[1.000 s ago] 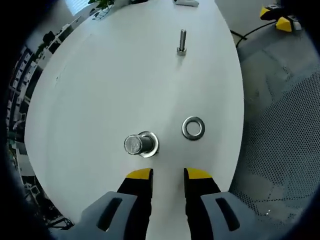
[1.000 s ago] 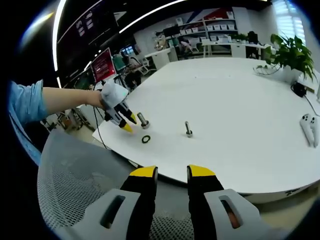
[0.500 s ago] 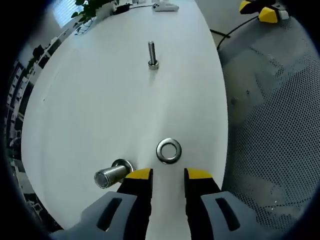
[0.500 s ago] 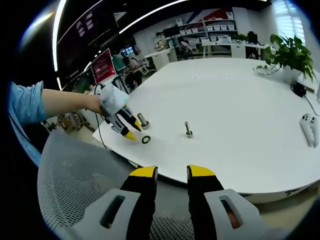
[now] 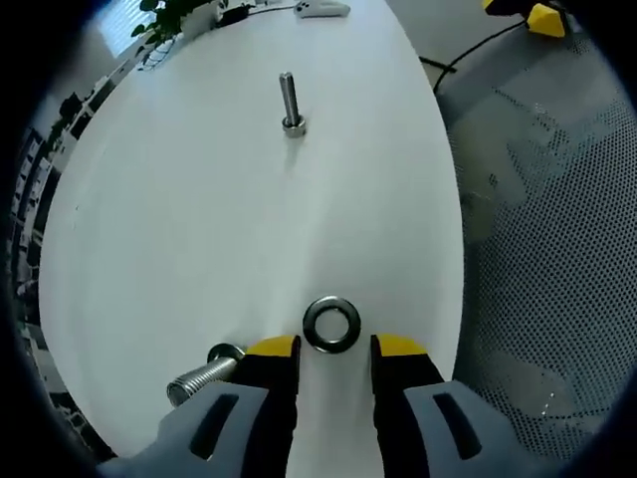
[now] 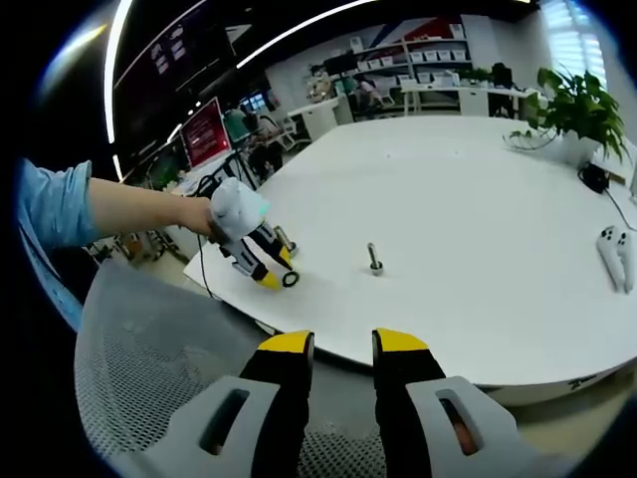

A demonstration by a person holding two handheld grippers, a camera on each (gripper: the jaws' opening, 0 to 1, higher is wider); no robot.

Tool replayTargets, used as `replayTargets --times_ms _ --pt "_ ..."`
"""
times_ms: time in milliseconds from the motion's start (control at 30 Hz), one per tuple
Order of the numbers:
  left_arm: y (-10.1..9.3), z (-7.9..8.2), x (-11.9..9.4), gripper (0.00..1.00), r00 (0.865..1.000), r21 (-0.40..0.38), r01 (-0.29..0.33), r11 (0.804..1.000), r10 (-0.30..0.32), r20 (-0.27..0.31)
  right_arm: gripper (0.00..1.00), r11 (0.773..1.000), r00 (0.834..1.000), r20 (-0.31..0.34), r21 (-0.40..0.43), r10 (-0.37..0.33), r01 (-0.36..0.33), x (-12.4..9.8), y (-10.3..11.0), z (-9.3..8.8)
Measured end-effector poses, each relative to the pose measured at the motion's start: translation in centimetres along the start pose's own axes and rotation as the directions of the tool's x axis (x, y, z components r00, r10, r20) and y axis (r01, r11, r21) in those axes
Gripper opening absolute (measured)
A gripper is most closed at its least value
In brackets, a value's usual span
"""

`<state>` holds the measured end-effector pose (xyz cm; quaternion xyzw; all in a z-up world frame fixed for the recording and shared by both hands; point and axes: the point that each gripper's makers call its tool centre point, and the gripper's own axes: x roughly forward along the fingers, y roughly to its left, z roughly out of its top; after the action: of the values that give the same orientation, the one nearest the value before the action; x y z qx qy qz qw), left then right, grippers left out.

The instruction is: Place the washer onto the threaded stud by aligning its center hole with the stud, sliding it down to the base, and recovering from edge contact or off-axis alignment until the washer reaches the visible bottom stop.

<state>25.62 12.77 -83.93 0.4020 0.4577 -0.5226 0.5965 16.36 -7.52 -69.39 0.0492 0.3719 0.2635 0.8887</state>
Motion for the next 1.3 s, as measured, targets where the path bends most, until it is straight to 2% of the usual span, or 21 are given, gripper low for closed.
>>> replayTargets --times_ms 100,167,267,567,600,700,967,1300 --pt "0.1 0.2 0.1 0.27 1.000 0.005 -0.003 1.000 0.003 0.005 0.26 1.000 1.000 -0.001 0.000 0.000 0.000 0.0 0.0 0.0" --pt "0.2 0.7 0.1 0.26 1.000 -0.034 -0.011 0.999 0.012 0.024 0.26 1.000 1.000 -0.002 -0.001 0.000 0.000 0.0 0.0 0.0" --pt "0.1 0.7 0.2 0.26 1.000 0.016 -0.007 1.000 0.007 0.017 0.26 1.000 1.000 -0.002 -0.001 -0.001 0.001 0.0 0.0 0.0" --pt "0.1 0.7 0.2 0.26 1.000 0.002 -0.009 1.000 0.009 0.010 0.26 1.000 1.000 0.000 0.001 -0.002 0.002 0.0 0.0 0.0" --pt "0.0 0.7 0.2 0.22 1.000 0.004 -0.008 1.000 0.008 0.006 0.26 1.000 1.000 0.000 0.001 -0.002 0.002 0.0 0.0 0.0" --pt "0.1 1.1 -0.7 0.21 1.000 0.009 -0.009 1.000 0.009 0.016 0.25 1.000 1.000 0.002 -0.001 -0.003 0.003 0.0 0.0 0.0" --pt "0.4 0.9 -0.1 0.20 0.999 -0.005 -0.030 1.000 0.030 0.028 0.25 1.000 1.000 0.002 -0.001 -0.002 0.002 0.0 0.0 0.0" --pt "0.9 1.6 -0.8 0.20 0.997 -0.020 -0.044 0.999 0.045 0.067 0.25 1.000 1.000 0.000 -0.002 -0.002 0.002 0.0 0.0 0.0"
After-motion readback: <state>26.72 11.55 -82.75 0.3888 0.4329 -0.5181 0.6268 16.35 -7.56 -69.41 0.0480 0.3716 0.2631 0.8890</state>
